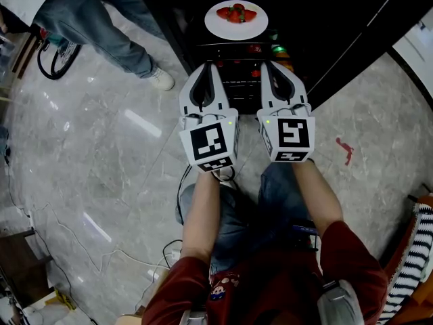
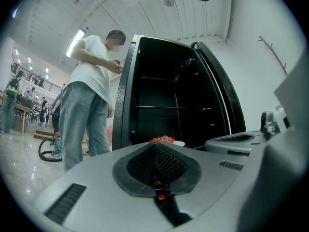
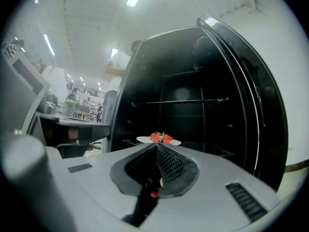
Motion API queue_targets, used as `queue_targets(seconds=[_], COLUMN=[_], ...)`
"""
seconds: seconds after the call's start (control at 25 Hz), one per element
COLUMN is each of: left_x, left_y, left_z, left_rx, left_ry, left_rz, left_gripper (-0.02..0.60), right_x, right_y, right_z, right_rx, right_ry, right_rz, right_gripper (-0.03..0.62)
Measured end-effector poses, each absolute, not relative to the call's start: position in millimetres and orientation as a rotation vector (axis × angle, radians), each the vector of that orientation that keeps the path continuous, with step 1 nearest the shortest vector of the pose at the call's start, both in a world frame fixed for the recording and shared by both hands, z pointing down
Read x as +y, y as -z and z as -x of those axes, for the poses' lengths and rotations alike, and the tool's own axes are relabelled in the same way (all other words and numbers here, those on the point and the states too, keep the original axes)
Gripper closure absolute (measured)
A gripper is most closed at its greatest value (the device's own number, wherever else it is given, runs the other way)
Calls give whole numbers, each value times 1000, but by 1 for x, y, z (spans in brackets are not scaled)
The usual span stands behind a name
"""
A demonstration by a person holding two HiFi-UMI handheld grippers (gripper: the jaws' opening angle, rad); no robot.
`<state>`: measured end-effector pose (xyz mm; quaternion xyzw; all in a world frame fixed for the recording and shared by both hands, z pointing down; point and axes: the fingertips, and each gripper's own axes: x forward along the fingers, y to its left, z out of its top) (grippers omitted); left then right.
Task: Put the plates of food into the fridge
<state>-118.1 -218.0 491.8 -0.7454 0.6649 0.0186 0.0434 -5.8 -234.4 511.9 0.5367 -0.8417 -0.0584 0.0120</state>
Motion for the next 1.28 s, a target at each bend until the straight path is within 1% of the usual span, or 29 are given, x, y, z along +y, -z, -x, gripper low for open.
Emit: queue_targets(seconds=[0.76, 1.28], left_x=[-219, -208], left_y=[-492, -487], left_z=[111, 105], left_rx=[2017, 1972], left_ry=[-45, -61], left_rz=[2283, 2330], left_gripper=[575, 575], right_x=[-222, -214], right_y=[-508, -500], right_z=[-15, -16], right_rx=[-2624, -2645], right_ry=[181, 181], right_rz=[-1695, -1702], right_gripper=[589, 591])
